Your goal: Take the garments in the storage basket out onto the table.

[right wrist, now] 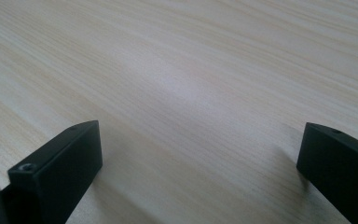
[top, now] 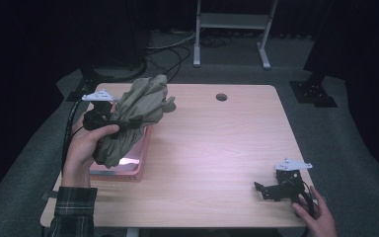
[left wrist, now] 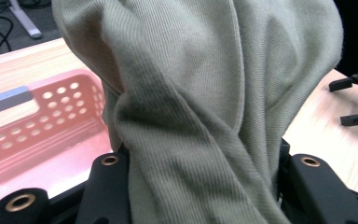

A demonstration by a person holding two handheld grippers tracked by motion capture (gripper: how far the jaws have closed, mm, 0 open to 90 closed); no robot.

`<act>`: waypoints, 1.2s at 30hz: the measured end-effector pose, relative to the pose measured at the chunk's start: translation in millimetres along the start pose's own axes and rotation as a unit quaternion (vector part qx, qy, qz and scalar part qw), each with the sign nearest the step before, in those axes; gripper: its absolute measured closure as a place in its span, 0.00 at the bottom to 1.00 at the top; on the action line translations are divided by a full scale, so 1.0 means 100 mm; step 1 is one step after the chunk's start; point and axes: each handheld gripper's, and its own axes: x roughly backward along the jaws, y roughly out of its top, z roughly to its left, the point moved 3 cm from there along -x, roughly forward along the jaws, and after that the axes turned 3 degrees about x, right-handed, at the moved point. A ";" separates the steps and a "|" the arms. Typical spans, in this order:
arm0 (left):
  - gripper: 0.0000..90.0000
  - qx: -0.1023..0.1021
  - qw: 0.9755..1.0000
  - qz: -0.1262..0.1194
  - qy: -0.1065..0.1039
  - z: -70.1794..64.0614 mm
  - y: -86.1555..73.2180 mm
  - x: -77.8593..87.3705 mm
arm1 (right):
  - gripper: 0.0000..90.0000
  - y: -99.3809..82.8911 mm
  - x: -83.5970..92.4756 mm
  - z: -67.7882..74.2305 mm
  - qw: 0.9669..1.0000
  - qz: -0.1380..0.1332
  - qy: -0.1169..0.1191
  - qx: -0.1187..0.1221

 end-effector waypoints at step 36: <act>0.57 -0.014 0.999 -0.002 -0.044 -0.50 0.31 -0.42 | 0.00 0.00 0.00 0.00 1.000 0.000 0.000 -0.001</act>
